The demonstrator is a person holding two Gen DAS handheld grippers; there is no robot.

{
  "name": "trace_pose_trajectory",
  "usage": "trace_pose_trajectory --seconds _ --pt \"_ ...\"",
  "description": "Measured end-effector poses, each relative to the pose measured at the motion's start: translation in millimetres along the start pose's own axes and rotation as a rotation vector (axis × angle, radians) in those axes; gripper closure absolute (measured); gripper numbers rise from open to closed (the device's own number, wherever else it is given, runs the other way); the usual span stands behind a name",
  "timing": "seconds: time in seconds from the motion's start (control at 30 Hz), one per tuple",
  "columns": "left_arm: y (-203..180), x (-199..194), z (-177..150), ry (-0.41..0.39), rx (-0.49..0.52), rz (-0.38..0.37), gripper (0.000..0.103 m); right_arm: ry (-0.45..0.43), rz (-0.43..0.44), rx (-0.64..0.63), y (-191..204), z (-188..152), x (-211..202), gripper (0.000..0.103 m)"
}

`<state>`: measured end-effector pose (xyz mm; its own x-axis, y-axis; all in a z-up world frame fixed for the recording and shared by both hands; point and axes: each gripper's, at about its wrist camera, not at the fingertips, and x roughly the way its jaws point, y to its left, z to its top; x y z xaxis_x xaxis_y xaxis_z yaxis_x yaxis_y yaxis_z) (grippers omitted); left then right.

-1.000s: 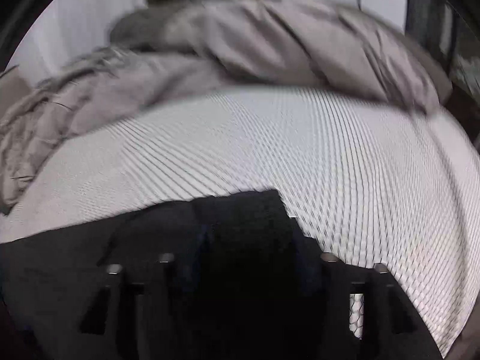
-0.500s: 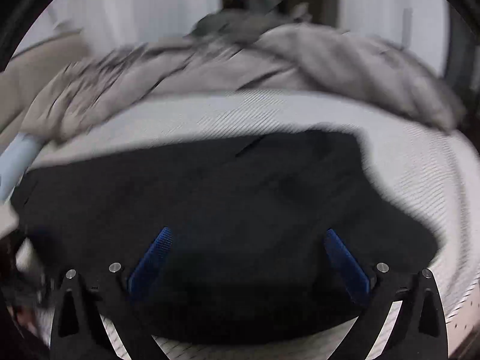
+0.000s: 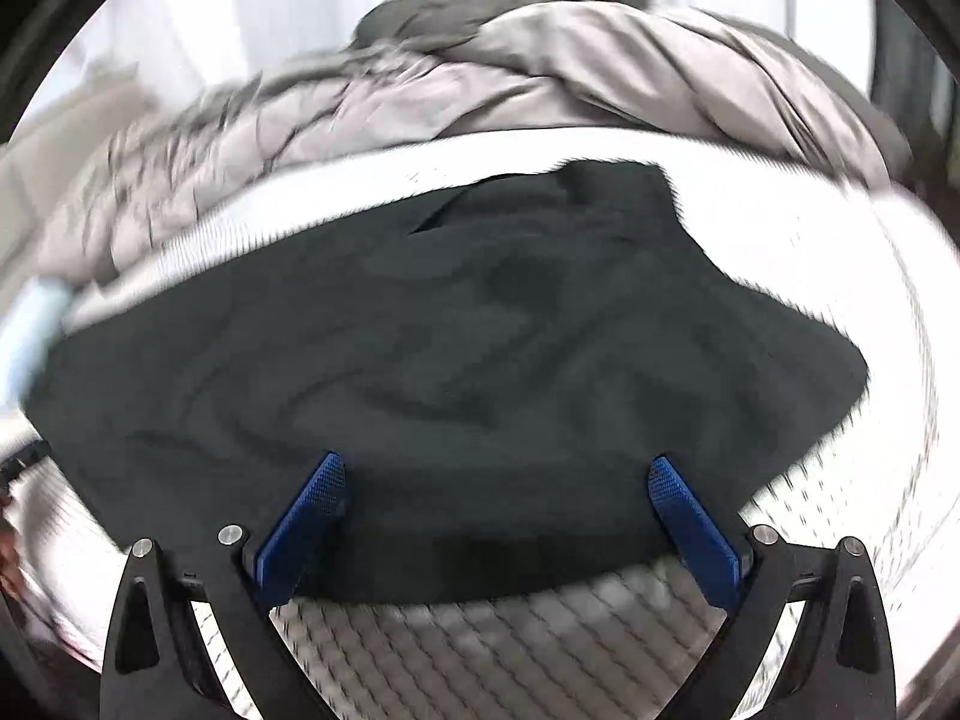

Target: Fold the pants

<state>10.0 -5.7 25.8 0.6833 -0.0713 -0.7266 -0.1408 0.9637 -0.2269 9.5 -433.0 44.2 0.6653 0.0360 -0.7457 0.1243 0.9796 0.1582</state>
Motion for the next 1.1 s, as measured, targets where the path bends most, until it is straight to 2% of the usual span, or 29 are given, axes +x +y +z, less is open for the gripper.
trace_pose_trajectory --seconds 0.07,0.13,0.2,0.27,0.37,0.53,0.6,0.7,0.73,0.77,0.83,0.87,0.93,1.0,1.07,1.1 --pt "36 -5 3 -0.019 -0.099 0.031 0.001 -0.03 0.056 0.067 -19 -3 -10 0.0" --pt "81 -5 4 -0.008 -0.254 0.054 0.001 -0.039 0.082 0.131 -32 -3 -12 0.0" --pt "118 -5 0 0.014 -0.389 0.034 0.002 -0.017 0.078 0.218 -47 -1 -8 0.0" --pt "140 -8 -1 -0.006 -0.436 0.005 0.002 -0.015 0.111 0.281 -55 4 -8 0.0" --pt "155 -2 2 0.012 -0.43 -0.032 0.002 -0.013 0.156 0.327 -60 2 -8 0.0" --pt "185 20 15 0.019 -0.568 -0.16 0.003 -0.006 0.24 0.428 -75 2 0 0.001" --pt "192 33 22 0.015 -0.626 -0.187 0.004 -0.028 0.266 0.473 -80 3 6 0.001" --pt "199 55 39 0.01 -0.672 -0.153 0.019 -0.074 0.291 0.527 -85 6 9 0.001" --pt "205 57 40 0.0 -0.692 -0.126 0.035 -0.096 0.3 0.546 -87 6 11 0.001" --pt "210 60 41 -0.013 -0.721 -0.101 0.06 -0.102 0.301 0.57 -90 8 15 0.001" --pt "221 67 40 -0.022 -0.794 -0.098 0.081 -0.124 0.322 0.643 -95 11 19 0.001" --pt "225 67 37 -0.031 -0.83 -0.122 0.088 -0.144 0.326 0.655 -97 13 18 0.003" --pt "231 64 34 -0.049 -0.838 -0.148 0.091 -0.158 0.311 0.684 -102 17 20 0.019" --pt "233 59 32 -0.06 -0.826 -0.139 0.098 -0.141 0.271 0.705 -110 22 25 0.045" --pt "233 50 27 -0.074 -0.796 -0.123 0.1 -0.141 0.239 0.714 -116 25 28 0.065" --pt "232 42 22 -0.08 -0.772 -0.111 0.1 -0.136 0.253 0.724 -119 25 29 0.067"
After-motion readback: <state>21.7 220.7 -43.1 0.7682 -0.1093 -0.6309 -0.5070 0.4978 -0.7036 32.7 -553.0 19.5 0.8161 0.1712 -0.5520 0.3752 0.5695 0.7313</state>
